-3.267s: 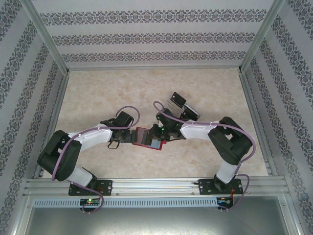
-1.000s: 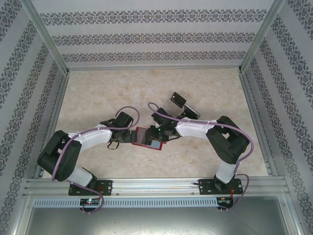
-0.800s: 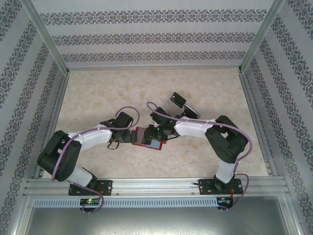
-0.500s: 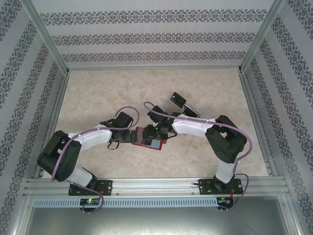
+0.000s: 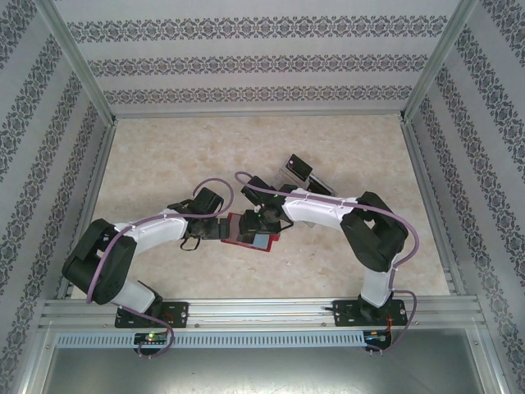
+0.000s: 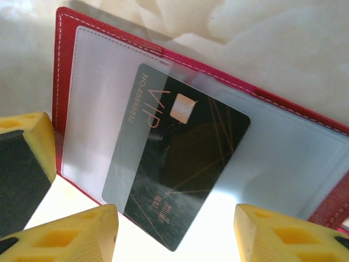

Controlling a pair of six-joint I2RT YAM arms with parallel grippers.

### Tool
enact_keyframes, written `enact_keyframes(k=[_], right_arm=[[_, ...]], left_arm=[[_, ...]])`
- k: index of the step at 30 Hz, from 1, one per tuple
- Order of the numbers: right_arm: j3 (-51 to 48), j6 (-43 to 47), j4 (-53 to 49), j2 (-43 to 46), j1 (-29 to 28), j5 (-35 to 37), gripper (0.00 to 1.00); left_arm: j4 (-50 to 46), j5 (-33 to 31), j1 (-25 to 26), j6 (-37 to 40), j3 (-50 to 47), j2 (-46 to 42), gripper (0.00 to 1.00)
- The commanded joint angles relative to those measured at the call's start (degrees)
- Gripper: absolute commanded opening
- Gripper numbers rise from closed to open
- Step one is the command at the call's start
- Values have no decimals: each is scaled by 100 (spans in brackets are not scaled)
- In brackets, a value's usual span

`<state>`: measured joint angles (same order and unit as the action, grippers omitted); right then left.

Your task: Put the credit cards into the card holder

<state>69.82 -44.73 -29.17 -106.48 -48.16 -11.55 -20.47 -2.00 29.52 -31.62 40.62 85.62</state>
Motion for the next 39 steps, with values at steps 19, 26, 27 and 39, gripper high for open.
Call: enact_keyframes(k=[19,26,27,39], right_arm=[[834,53,-457,-639,-227,-17,59],[972,55,-458,-747,-243,-46,59],[968,53,-458,-735,-238,-31,59],[533,-5,-480,-170,-119,219,59]], left_arm=[[885,825,17,-168,-327,200,96],[912,833,22,-195,-336,226,96],[912,836,25,-190,-336,219,96],[813,737,28,-262,-345,-14,96]])
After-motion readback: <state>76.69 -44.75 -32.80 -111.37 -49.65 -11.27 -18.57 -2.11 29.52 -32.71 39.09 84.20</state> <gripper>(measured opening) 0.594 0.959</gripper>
